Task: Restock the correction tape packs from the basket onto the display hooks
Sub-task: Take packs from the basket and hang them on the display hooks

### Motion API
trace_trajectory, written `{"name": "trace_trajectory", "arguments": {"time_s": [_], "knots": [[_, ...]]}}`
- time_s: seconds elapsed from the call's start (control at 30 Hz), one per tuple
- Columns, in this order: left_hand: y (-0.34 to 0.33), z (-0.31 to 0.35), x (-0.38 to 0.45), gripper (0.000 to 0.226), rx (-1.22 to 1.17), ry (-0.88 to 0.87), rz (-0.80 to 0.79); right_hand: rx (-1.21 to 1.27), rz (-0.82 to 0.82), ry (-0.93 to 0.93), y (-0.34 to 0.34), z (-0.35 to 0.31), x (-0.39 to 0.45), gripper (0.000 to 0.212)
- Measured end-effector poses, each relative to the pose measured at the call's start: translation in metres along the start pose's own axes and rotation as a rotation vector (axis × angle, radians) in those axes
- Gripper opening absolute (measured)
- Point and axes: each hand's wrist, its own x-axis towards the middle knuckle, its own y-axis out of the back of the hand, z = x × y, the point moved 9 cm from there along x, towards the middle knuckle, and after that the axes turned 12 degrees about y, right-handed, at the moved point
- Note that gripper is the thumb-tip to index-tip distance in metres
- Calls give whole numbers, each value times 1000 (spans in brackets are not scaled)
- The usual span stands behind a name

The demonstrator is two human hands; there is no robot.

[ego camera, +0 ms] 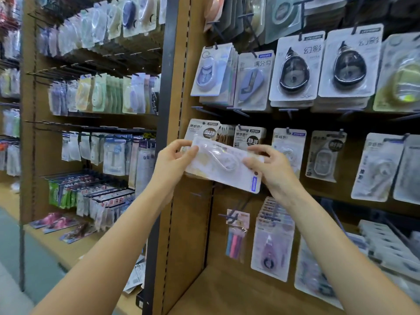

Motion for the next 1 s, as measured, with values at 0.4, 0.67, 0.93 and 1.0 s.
{"name": "trace_trajectory", "arguments": {"time_s": [0.4, 0.67, 0.93, 1.0], "knots": [[-36, -23, -1, 15, -143, 78, -161, 343, 141, 10, 21, 6, 17, 11], [-37, -34, 1, 18, 80, 118, -291, 113, 182, 155, 15, 1, 28, 23], [-34, -3, 6, 26, 354, -178, -121, -618, 132, 431, 35, -25, 25, 37], [-52, -7, 4, 29, 366, -191, -176, -573, 180, 499, 47, -31, 12, 36]]}}
